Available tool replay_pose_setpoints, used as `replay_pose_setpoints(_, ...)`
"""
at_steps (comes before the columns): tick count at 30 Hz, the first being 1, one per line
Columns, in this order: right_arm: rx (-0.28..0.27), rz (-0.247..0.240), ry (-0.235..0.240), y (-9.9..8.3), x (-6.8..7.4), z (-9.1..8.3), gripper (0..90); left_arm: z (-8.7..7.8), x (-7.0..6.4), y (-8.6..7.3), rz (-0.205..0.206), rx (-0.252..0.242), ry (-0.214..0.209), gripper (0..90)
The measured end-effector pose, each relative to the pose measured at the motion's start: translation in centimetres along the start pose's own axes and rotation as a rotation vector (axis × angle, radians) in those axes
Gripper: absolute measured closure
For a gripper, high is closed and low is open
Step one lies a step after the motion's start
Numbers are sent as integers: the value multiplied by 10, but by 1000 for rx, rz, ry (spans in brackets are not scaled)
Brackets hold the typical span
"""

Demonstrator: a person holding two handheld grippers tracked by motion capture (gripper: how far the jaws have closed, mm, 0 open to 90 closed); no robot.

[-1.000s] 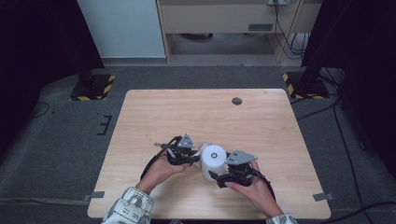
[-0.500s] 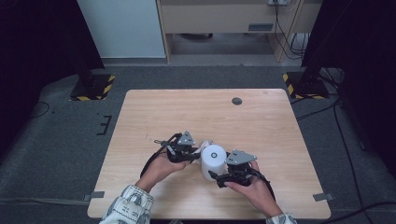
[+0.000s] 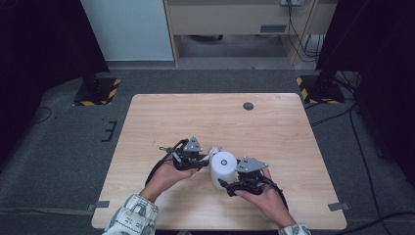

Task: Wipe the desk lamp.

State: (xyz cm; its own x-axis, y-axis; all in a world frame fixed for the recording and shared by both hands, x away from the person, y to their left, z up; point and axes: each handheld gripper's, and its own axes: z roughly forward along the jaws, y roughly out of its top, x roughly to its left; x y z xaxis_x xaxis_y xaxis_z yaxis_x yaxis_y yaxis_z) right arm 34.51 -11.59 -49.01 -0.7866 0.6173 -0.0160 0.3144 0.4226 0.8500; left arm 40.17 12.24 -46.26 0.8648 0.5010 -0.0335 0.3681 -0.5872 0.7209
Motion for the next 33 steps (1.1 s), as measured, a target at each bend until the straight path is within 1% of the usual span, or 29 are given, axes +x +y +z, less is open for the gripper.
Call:
replay_pose_setpoints(1,0,0,0,0,0,0,108,3,0,-1,-7,2,1,728)
replay_pose_setpoints(4,-1,0,0,0,0,0,108,14,-1,-9,-14,31,14,729)
replay_pose_setpoints(6,-2,0,2,0,0,0,108,19,-1,-12,-23,38,15,730)
replay_pose_setpoints(8,-3,-1,3,0,-1,0,108,23,-1,-13,-19,55,18,730)
replay_pose_setpoints(10,-3,-1,3,0,-1,0,108,27,-1,-15,-23,63,18,731)
replay_pose_setpoints(13,-2,-1,1,0,-1,0,108,26,0,-14,-24,66,13,731)
replay_pose_setpoints(15,-2,0,2,0,-1,0,108,21,1,-10,-24,53,10,730)
replay_pose_setpoints(18,-2,0,2,0,-1,0,108,16,1,-5,-9,45,18,730)
replay_pose_setpoints(21,-3,1,1,0,-1,0,108,17,2,-4,-13,45,16,730)
replay_pose_setpoints(25,-3,0,1,0,-2,1,108,25,4,-8,-18,60,16,730)
replay_pose_setpoints(28,-6,0,-3,1,-2,1,108,26,4,-10,-33,53,18,730)
replay_pose_setpoints(30,-5,0,-3,1,-3,2,107,24,3,-8,-22,54,20,730)
replay_pose_setpoints(33,-4,-1,-4,1,-3,2,107,16,4,-3,-18,32,18,730)
